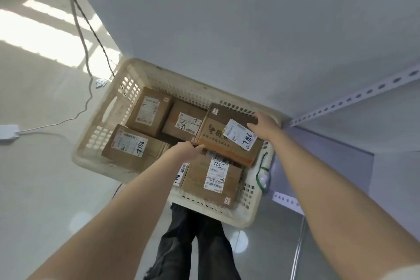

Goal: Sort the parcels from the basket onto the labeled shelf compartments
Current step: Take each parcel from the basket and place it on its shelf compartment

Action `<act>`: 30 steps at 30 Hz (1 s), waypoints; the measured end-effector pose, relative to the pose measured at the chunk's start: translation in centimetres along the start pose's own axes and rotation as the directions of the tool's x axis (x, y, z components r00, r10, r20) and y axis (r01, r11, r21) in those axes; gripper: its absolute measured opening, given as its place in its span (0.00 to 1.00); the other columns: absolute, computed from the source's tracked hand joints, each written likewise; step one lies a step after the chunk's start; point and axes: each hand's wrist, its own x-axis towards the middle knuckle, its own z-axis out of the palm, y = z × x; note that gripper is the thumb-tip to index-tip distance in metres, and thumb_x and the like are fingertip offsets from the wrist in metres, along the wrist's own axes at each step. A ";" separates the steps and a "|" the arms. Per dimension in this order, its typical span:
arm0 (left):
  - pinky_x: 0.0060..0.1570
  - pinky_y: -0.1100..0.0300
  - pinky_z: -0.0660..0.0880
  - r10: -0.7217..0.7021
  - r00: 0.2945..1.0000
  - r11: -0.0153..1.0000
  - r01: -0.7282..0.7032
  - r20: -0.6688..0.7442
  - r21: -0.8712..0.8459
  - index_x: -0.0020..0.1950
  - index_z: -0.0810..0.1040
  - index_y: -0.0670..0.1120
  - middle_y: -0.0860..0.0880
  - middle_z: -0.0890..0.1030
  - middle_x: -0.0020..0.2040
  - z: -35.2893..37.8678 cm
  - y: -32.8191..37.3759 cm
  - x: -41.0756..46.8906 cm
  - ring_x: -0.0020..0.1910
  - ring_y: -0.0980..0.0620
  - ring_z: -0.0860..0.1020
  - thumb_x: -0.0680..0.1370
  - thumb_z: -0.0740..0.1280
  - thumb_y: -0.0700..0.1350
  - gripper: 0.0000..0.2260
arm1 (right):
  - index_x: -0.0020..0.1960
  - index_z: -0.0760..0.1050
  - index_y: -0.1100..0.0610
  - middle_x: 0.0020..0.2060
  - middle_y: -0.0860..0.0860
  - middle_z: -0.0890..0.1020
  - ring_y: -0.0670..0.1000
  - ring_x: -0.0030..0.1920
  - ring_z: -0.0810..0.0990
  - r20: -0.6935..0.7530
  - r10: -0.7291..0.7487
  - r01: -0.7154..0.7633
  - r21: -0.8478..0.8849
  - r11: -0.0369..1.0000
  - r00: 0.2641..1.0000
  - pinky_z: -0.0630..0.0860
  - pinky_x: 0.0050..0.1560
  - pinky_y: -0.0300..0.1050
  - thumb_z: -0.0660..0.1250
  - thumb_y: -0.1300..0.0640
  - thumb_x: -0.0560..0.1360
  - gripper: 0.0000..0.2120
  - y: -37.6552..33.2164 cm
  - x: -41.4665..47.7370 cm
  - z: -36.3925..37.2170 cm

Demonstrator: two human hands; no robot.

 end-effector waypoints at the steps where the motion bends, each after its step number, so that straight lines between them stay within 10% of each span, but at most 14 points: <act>1: 0.68 0.50 0.65 0.010 0.999 1.000 -0.009 0.050 -0.008 0.77 0.57 0.39 0.39 0.64 0.75 0.5 0.6 0.5 0.71 0.42 0.67 0.82 0.47 0.63 0.33 | 0.78 0.57 0.59 0.75 0.58 0.65 0.60 0.72 0.68 0.006 0.004 -0.004 0.000 1.000 1.000 0.68 0.68 0.51 0.61 0.50 0.81 0.30 0.2 0.9 0.4; 15: 0.71 0.40 0.61 -0.059 0.966 0.871 0.173 0.253 -0.459 0.79 0.54 0.45 0.42 0.60 0.77 8.4 3.3 13.8 0.75 0.38 0.60 0.74 0.52 0.73 0.43 | 0.75 0.61 0.58 0.72 0.57 0.68 0.59 0.71 0.68 -0.052 -0.072 0.061 -0.196 0.979 0.996 0.70 0.67 0.56 0.60 0.50 0.81 0.25 3.1 12.1 6.5; 20: 0.50 0.51 0.78 -0.064 0.973 0.480 0.227 0.224 -0.847 0.76 0.60 0.42 0.42 0.70 0.69 8.8 5.0 14.9 0.60 0.44 0.76 0.75 0.60 0.68 0.39 | 0.75 0.61 0.59 0.72 0.58 0.67 0.60 0.72 0.65 -0.097 -0.045 0.014 -0.304 0.953 0.994 0.61 0.71 0.58 0.57 0.43 0.80 0.29 3.6 13.4 7.9; 30: 0.70 0.43 0.64 -0.271 0.935 -0.211 0.172 0.227 -0.962 0.79 0.47 0.48 0.42 0.65 0.73 11.4 7.2 15.7 0.71 0.40 0.65 0.65 0.79 0.57 0.54 | 0.73 0.61 0.59 0.70 0.57 0.70 0.57 0.67 0.73 0.124 -0.040 0.036 0.028 0.999 0.991 0.74 0.61 0.53 0.74 0.41 0.70 0.41 4.5 14.5 8.0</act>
